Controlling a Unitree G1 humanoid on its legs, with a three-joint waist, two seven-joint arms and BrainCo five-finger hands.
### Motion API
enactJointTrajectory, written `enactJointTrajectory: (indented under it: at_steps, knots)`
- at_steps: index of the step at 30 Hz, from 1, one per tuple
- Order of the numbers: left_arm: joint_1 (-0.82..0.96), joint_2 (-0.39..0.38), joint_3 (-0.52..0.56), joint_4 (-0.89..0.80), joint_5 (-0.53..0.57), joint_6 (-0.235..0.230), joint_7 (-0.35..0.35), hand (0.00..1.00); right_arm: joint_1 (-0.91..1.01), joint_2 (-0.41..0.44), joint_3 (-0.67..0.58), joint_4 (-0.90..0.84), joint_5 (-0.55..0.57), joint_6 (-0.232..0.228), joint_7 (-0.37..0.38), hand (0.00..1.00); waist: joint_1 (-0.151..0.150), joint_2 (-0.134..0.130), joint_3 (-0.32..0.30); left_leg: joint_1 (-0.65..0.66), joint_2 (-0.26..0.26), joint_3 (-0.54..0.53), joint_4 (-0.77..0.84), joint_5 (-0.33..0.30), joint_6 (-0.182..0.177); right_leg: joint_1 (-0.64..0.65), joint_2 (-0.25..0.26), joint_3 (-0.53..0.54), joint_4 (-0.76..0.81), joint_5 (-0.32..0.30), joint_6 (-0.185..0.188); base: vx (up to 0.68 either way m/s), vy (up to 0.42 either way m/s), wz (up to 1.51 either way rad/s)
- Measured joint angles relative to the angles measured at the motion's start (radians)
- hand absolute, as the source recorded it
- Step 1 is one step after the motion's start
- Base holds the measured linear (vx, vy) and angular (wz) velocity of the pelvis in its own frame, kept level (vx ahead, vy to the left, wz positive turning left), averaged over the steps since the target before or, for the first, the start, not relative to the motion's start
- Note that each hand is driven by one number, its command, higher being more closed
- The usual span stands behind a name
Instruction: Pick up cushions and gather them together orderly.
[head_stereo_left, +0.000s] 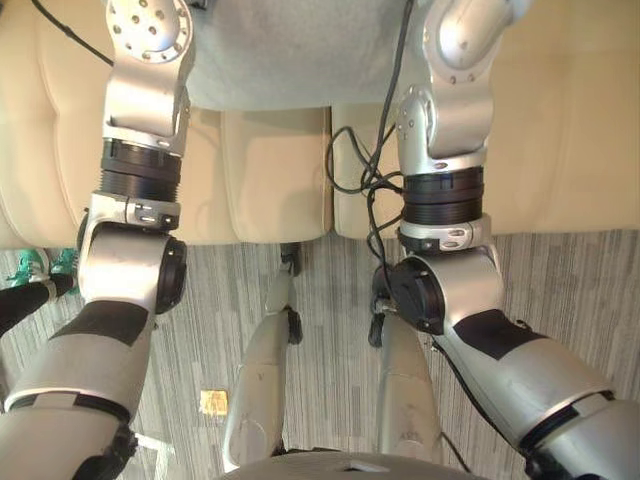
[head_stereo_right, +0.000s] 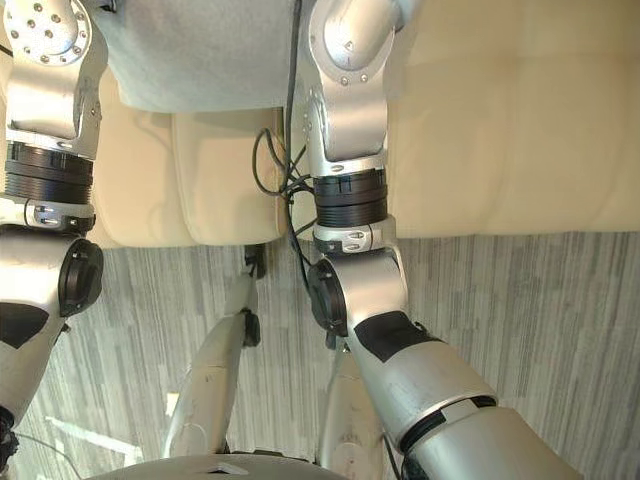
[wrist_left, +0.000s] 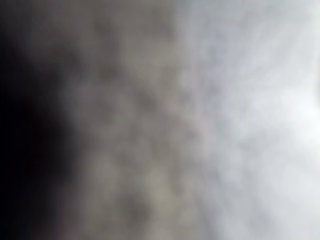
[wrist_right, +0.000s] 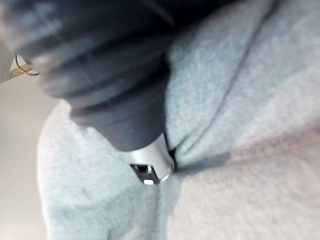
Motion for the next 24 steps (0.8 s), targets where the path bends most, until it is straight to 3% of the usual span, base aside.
enactJointTrajectory:
  at_steps: [4,5,13,14,17,19,20,24]
  knots:
    - [0.000,-0.011,0.036,0.000,0.000,0.004,-0.001,1.00,-0.011,0.005,0.017,0.000,0.001,0.005,-0.002,1.00,0.007,-0.001,0.015,-0.054,-0.002,-0.004,0.000,0.008,0.010,-0.071,-0.004,-0.010,0.055,-0.023,-0.009,0.01,-0.092,0.12]
    - [0.000,-0.011,0.037,0.000,0.000,0.007,-0.002,0.00,-0.011,0.004,0.019,0.001,0.001,0.005,-0.003,0.00,0.007,-0.001,0.015,-0.069,-0.004,-0.006,0.000,0.011,0.013,-0.089,-0.009,-0.016,0.070,-0.030,-0.012,0.01,-0.076,0.22]
    - [0.023,-0.018,0.049,0.012,-0.042,0.035,-0.001,0.00,-0.013,-0.029,-0.010,0.012,0.049,0.005,-0.043,0.00,0.006,-0.001,0.018,-0.120,-0.045,-0.032,0.000,0.014,0.016,-0.153,-0.065,-0.055,0.172,-0.090,-0.014,0.01,-0.055,0.32]
    - [0.025,-0.018,0.057,0.012,-0.043,0.036,-0.001,0.00,-0.013,-0.034,-0.010,0.011,0.050,0.005,-0.041,0.00,0.005,-0.001,0.018,-0.121,-0.045,-0.025,0.000,-0.042,-0.040,-0.157,-0.071,-0.058,0.181,-0.092,-0.014,0.00,-0.030,0.25]
    - [0.025,-0.017,0.067,0.012,-0.042,0.036,-0.002,0.00,-0.017,-0.069,-0.013,-0.003,0.051,0.003,-0.038,0.00,-0.006,-0.003,0.019,-0.125,-0.035,0.114,0.000,-0.189,-0.061,-0.154,-0.101,-0.053,0.130,-0.061,-0.009,0.03,-0.008,0.23]
    - [0.025,-0.007,0.079,0.012,-0.043,0.036,-0.002,0.00,-0.012,-0.072,-0.019,-0.009,0.058,0.002,-0.039,0.00,-0.008,-0.003,0.019,-0.100,-0.028,0.127,-0.001,-0.031,0.026,-0.146,-0.090,-0.048,0.131,-0.071,0.003,0.05,-0.046,-0.03]
    - [0.018,0.000,0.077,0.012,-0.042,0.036,-0.004,0.00,-0.011,-0.082,-0.037,-0.010,0.066,0.002,-0.040,0.00,-0.024,-0.003,0.019,-0.101,-0.031,0.102,-0.001,-0.026,0.032,-0.134,-0.094,-0.057,0.124,-0.071,0.003,0.05,-0.051,0.08]
    - [0.042,0.050,0.081,0.012,-0.051,0.036,-0.023,0.00,-0.003,-0.141,-0.059,-0.010,0.076,0.002,-0.037,0.00,-0.025,-0.004,0.020,-0.073,-0.021,0.085,-0.001,-0.023,0.036,-0.096,-0.086,-0.068,0.112,-0.071,0.003,0.04,-0.051,0.04]
